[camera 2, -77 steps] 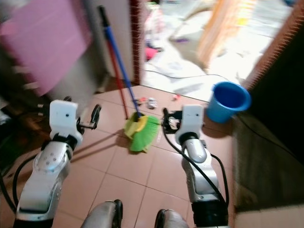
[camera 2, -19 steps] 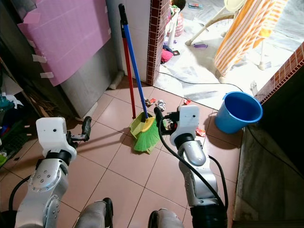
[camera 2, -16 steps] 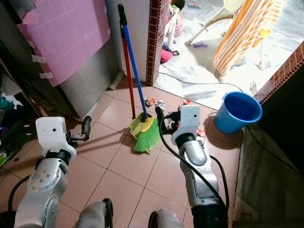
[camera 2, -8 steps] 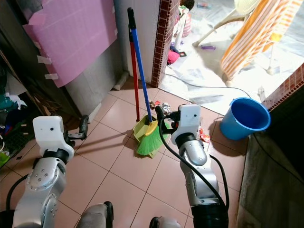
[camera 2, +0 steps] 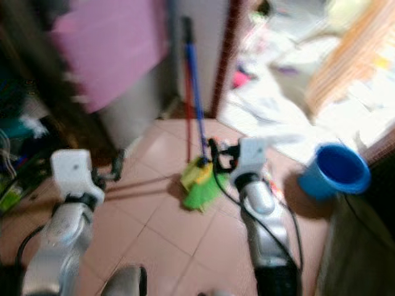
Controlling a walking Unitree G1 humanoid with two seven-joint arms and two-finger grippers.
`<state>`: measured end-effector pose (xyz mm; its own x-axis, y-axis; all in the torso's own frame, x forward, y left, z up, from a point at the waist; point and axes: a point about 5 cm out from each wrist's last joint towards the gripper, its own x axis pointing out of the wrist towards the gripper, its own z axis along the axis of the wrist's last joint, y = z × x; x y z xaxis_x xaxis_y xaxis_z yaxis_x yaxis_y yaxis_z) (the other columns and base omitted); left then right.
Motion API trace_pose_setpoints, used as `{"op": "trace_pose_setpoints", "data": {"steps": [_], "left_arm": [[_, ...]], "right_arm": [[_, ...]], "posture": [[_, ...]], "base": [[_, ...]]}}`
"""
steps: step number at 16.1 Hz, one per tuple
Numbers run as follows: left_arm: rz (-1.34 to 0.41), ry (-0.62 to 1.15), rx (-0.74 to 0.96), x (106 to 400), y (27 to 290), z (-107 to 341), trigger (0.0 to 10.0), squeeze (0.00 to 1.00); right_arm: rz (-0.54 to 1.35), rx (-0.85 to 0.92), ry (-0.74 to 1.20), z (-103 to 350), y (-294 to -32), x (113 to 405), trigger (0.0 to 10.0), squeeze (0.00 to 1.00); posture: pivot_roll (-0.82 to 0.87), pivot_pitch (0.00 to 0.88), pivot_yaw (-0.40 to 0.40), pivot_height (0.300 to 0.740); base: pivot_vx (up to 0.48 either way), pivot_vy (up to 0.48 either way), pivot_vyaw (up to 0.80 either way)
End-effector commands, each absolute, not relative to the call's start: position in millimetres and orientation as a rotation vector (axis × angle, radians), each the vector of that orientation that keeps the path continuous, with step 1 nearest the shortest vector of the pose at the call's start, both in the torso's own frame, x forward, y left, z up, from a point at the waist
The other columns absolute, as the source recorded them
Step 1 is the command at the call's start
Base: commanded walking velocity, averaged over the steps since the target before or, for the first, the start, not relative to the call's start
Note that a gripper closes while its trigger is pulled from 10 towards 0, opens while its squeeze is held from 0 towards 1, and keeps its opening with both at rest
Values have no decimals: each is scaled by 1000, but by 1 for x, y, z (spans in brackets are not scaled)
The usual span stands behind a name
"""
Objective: Sweep floor
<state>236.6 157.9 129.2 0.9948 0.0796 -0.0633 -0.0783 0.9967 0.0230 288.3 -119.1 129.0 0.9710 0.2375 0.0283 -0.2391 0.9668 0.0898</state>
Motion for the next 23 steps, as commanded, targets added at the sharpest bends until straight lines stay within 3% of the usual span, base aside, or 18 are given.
{"op": "trace_pose_setpoints", "data": {"steps": [1, 5, 21, 23], "left_arm": [[55, 68, 5, 237, 150, 129, 10000, 0], [53, 72, 3, 236, 149, 128, 10000, 0], [48, 94, 0, 235, 148, 124, 10000, 0], [56, 91, -11, 234, 149, 123, 10000, 0]], "right_arm": [[212, 77, 2, 123, -131, 286, 10000, 0], [220, 69, 1, 123, -131, 285, 10000, 0], [211, 77, -1, 123, -131, 287, 10000, 0], [213, 76, 0, 122, -131, 287, 10000, 0]], "posture": [[45, 132, -51, 740], [44, 133, -52, 740], [47, 131, -55, 740], [49, 131, -56, 740]], "base": [[300, 0, 706], [302, 0, 591], [404, 0, -68], [0, 0, 0]]}}
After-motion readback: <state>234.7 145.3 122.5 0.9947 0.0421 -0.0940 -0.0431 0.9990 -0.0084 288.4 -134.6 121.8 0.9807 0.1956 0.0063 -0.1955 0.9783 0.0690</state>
